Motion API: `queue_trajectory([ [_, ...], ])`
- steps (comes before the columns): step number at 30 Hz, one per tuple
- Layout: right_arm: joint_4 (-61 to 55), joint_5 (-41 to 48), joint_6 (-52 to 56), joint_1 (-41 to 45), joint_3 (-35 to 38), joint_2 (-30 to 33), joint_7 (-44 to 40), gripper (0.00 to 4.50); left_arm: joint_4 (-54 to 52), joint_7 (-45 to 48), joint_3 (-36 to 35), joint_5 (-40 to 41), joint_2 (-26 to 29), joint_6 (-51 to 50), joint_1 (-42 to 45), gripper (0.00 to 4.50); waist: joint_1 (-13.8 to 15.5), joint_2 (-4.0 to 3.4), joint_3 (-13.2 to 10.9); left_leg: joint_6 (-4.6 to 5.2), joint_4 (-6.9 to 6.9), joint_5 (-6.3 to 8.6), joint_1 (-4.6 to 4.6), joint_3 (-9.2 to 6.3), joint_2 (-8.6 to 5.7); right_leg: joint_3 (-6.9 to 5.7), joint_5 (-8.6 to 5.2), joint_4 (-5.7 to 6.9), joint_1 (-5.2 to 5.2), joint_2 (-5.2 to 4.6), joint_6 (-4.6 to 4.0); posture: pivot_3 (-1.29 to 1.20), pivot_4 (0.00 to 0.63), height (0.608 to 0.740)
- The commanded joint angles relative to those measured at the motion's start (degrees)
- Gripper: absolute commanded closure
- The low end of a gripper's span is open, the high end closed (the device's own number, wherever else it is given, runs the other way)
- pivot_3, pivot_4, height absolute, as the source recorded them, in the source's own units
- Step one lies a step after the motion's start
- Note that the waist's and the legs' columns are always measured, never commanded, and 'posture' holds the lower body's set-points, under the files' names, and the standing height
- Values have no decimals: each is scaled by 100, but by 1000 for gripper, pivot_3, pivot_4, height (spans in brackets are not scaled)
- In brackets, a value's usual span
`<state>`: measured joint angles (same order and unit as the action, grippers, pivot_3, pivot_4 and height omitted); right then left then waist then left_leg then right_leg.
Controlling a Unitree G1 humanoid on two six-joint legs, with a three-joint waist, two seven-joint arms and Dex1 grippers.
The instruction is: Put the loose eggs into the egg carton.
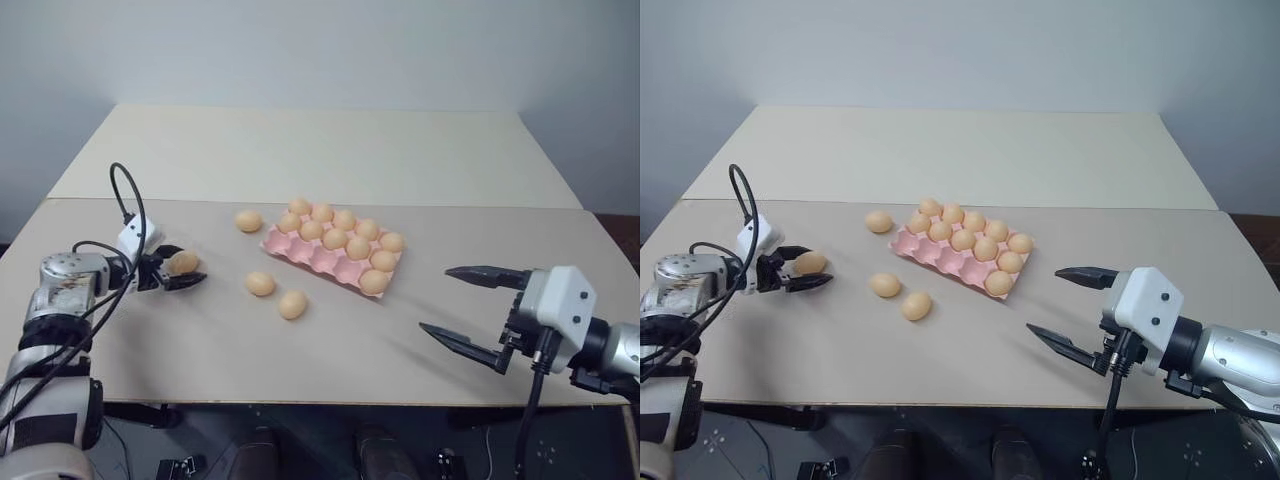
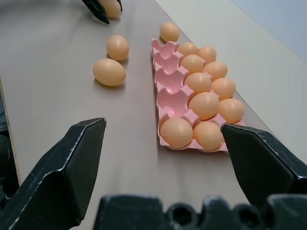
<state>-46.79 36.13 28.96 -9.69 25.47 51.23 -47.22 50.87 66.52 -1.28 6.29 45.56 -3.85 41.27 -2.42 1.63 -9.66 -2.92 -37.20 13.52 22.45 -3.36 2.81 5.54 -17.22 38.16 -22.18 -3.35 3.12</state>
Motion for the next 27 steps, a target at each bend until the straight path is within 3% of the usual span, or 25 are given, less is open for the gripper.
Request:
queue_trajectory([
  [1, -112, 2, -35, -4, 200, 30, 34, 26, 225, -106, 54, -210, 32, 306, 167, 0, 1, 0, 0, 0, 0, 0, 0, 0, 0, 0, 0, 0, 0, 0, 0, 0, 150, 740],
  [4, -138, -45, -34, -58, 207, 37, 45, 0, 408, -146, 42, -257, -3, 236, 279, 403, 9, 0, 0, 0, 0, 0, 0, 0, -1, -1, 0, 0, 1, 0, 0, 0, 150, 740],
  [10, -141, -147, -54, -148, 190, -5, 64, 0, 572, -136, 38, -308, 48, 177, 380, 2270, 7, 0, 0, 0, -2, 0, -1, -1, -1, -1, 0, 3, 1, 0, 0, 0, 150, 740],
  [12, -144, -194, -73, -166, 158, -8, 74, 0, 641, -133, 69, -366, 70, 263, 374, 2695, 6, 0, 0, 0, -2, 0, -1, -1, -1, -1, 0, 3, 1, 0, 0, 0, 150, 740],
  [19, -93, -242, -103, -118, 103, -43, 98, 0, 494, -159, -185, -115, -136, 435, 482, 2704, 7, 0, 0, 0, -2, 0, -2, -1, -1, -1, 0, 6, 1, 0, 0, 0, 150, 740],
  [24, -146, -270, -84, -173, 111, -68, 164, 0, -143, 328, -762, 898, -744, -25, 852, 2704, 89, 1, 0, 0, -20, 0, 16, -10, -1, -11, 0, 5, 0, -1, 1, 0, 150, 740],
  [27, -194, -237, -48, -158, 162, -57, 229, 0, -342, 526, -734, 1149, -1253, -243, 1184, 2704, 163, 1, 0, 4, -60, 2, 42, -24, -2, -25, 1, 7, -3, 0, 3, 0, 150, 740],
])
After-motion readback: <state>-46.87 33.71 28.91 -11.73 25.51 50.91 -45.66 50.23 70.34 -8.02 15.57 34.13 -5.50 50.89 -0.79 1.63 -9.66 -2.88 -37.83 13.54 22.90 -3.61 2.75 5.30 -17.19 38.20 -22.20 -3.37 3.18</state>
